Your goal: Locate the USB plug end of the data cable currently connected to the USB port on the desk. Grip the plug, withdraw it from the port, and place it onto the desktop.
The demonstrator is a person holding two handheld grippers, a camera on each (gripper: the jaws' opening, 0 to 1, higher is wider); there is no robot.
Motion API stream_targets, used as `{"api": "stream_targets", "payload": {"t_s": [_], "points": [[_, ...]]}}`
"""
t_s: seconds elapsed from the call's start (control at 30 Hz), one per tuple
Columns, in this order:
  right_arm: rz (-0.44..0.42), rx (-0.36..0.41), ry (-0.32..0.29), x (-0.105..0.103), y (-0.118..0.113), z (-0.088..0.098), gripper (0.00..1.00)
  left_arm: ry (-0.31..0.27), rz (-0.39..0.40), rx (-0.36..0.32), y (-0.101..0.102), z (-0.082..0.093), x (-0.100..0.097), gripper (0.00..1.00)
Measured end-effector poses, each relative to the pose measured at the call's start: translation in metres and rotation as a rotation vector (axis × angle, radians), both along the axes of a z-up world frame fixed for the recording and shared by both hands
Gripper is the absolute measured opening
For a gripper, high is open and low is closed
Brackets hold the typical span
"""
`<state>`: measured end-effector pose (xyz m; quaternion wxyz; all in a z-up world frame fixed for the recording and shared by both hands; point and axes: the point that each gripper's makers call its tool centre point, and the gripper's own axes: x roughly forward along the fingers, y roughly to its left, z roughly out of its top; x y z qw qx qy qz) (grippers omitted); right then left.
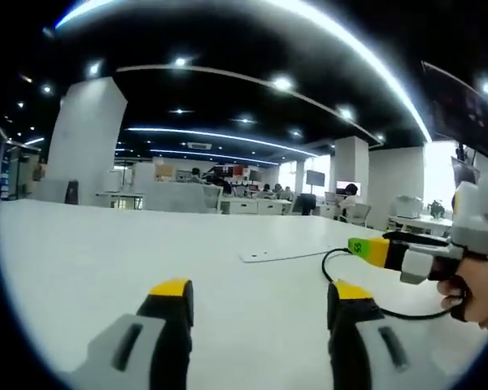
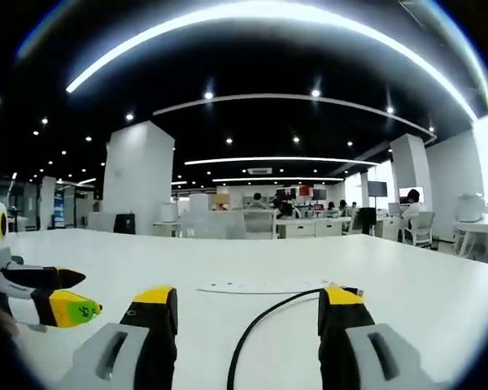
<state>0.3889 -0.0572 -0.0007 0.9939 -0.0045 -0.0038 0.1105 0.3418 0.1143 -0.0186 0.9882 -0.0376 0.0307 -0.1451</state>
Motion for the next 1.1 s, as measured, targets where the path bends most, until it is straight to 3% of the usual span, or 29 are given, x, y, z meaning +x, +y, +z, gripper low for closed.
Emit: {"api": "stream_targets", "payload": {"t_s": [0.23, 0.43, 0.7, 0.87, 0.97, 1.1], "points": [[0.012, -0.020, -0.016, -0.011, 0.011, 0.005, 0.71, -0.009, 0.027, -0.001, 0.013, 0.003, -0.012, 0.67], [0.009, -0.021, 0.003, -0.019, 0.013, -0.005, 0.72, 0.000, 0.043, -0.006, 0.015, 0.003, -0.020, 0.66], [0.037, -0.039, -0.043, -0.032, 0.025, 0.009, 0.70, -0.011, 0.044, -0.045, 0.040, 0.026, -0.033, 0.67], [0.039, -0.046, 0.004, -0.042, 0.039, 0.001, 0.72, -0.005, 0.061, -0.029, 0.043, 0.022, -0.047, 0.67], [0.051, 0.019, -0.024, -0.048, 0.044, 0.009, 0.71, -0.012, 0.075, -0.033, 0.045, 0.022, -0.054, 0.67], [0.030, 0.029, -0.048, -0.057, 0.042, 0.019, 0.71, -0.044, 0.103, -0.011, 0.054, 0.028, -0.059, 0.67]]}}
